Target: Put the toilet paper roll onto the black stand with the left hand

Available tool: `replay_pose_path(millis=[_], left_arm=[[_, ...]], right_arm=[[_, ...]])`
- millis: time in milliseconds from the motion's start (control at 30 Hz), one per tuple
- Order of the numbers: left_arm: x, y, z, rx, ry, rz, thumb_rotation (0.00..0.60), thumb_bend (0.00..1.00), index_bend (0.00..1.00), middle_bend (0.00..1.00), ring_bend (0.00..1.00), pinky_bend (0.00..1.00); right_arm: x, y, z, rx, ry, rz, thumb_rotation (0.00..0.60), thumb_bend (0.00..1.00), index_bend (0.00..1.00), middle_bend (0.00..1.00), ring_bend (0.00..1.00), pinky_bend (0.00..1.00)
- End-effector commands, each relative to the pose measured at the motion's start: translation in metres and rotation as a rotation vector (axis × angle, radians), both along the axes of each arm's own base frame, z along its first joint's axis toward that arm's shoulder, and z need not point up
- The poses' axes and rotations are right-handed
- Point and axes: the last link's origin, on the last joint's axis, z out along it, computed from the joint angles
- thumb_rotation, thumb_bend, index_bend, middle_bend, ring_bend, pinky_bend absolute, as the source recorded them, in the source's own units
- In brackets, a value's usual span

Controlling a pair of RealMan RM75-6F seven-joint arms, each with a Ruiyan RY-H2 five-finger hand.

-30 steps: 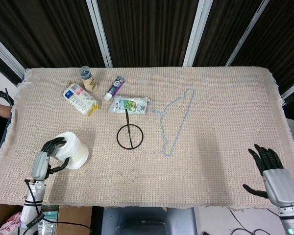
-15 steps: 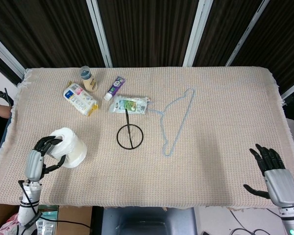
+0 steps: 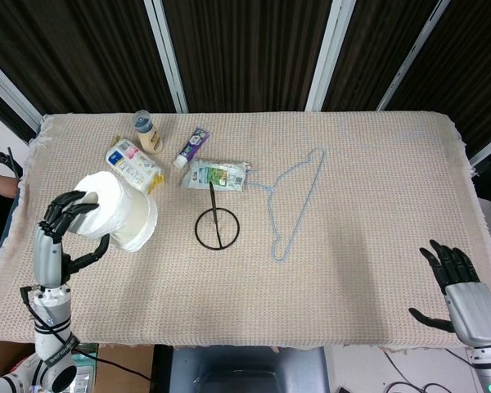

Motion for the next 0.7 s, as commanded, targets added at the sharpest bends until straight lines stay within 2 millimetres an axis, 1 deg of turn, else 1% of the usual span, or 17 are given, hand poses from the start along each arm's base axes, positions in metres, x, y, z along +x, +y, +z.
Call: replay_pose_path(millis=[33,133,233,333,433,533,700], left_arm=[[0.083,0.019,0.029,0.063,0.053,-0.103,0.6,0.63,0.62,0.68,0.63,0.88],[0.11,0.029,0.028,0.066,0.087,-0.085,0.6,0.63,0.62,0.68,0.63,0.88],[0.132,0.036,0.026,0.071,0.105,-0.075,0.6,0.63,0.62,0.68,0.63,0.88],[0.15,0.039,0.021,0.062,0.104,-0.075,0.6,0.63,0.62,0.68,0.63,0.88],[0.163,0.042,0.013,0.059,0.134,-0.068,0.6,0.62,0.62,0.68,0.63,0.88],[0.173,0.048,0.0,0.055,0.173,-0.053,0.6,0.62,0.62,0.68,0.63,0.88],[0.181,0.054,-0.017,0.05,0.226,-0.031,0.6,0.62,0.62,0.68,0.63,0.88]], right_arm=[[-0.002,0.0,0.007,-0.01,-0.026,-0.006,0.6,0.16,0.0,0.0,0.0,0.0],[-0.004,-0.001,0.013,-0.018,-0.041,-0.01,0.6,0.16,0.0,0.0,0.0,0.0],[-0.006,-0.003,0.015,-0.016,-0.047,-0.018,0.6,0.16,0.0,0.0,0.0,0.0],[-0.007,-0.005,0.018,-0.01,-0.059,-0.022,0.6,0.16,0.0,0.0,0.0,0.0],[-0.008,-0.006,0.021,-0.013,-0.069,-0.023,0.6,0.16,0.0,0.0,0.0,0.0],[-0.009,-0.005,0.026,-0.032,-0.08,-0.021,0.6,0.16,0.0,0.0,0.0,0.0],[-0.01,-0.002,0.032,-0.046,-0.099,-0.019,0.6,0.16,0.0,0.0,0.0,0.0]])
